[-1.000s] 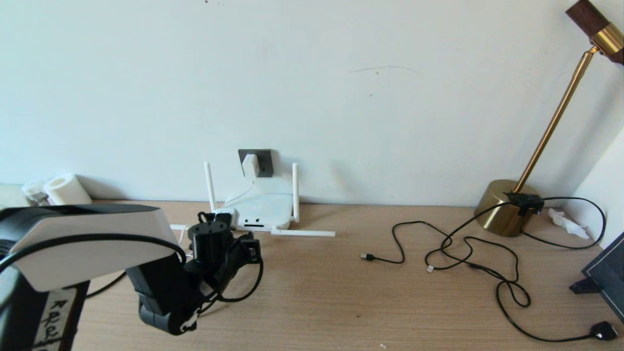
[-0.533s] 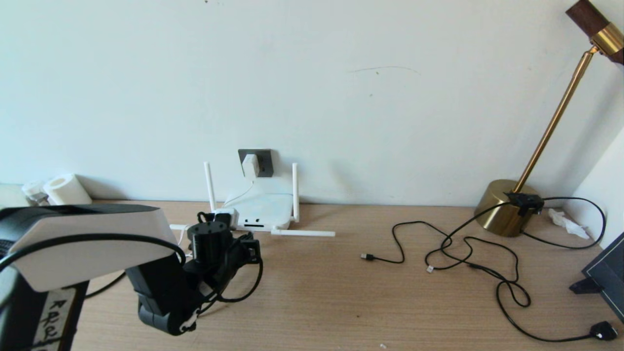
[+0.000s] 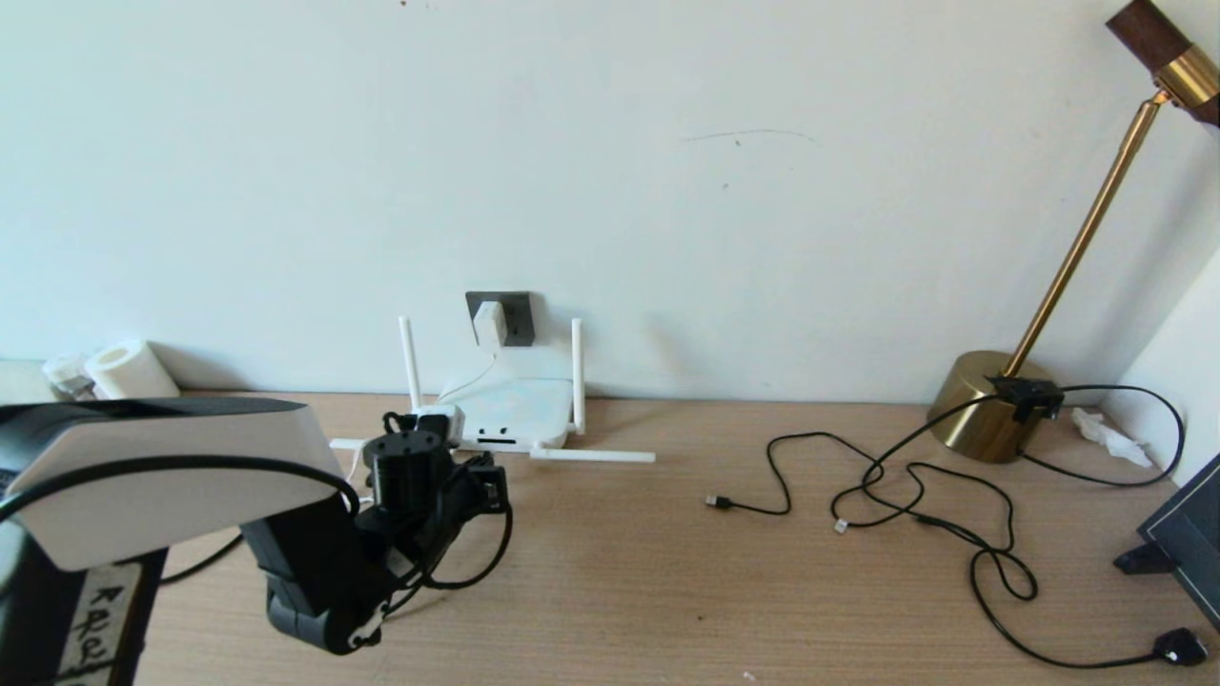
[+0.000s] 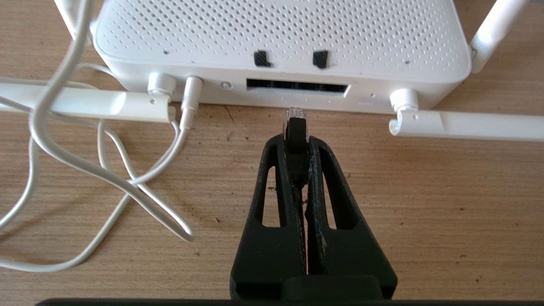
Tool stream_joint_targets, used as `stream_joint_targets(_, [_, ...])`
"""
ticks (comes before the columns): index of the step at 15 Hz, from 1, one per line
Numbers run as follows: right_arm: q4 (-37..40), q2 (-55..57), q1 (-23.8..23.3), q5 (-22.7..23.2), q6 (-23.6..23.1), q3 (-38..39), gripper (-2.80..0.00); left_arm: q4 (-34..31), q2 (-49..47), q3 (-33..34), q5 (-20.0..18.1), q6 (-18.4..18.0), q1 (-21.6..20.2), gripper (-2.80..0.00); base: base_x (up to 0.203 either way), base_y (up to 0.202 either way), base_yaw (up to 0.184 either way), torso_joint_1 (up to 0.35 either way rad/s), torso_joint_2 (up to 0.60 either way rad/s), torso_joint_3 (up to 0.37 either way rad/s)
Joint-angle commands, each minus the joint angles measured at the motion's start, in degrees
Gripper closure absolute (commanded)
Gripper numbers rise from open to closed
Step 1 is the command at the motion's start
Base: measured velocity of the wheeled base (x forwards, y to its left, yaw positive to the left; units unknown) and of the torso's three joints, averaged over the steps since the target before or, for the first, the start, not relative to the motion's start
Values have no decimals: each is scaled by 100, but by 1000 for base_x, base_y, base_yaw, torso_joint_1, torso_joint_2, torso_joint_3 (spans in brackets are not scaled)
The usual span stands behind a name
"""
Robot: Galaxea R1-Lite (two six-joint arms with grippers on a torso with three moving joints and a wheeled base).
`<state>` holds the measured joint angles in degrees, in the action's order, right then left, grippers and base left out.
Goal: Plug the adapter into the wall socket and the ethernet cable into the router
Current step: Plug cable into router interface
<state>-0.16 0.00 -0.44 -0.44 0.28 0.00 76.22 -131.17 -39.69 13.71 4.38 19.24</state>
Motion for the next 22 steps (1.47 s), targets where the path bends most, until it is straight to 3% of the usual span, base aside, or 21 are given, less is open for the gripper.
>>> stream_joint_targets(1, [-2, 9, 0, 0, -1, 0, 0, 43, 21, -20, 8, 2, -16, 0, 0, 0, 0, 0, 0, 0])
stream_joint_targets(22, [-2, 9, 0, 0, 2, 0, 0, 26, -154, -320, -18, 2, -113, 0, 0, 0, 0, 0, 0, 0])
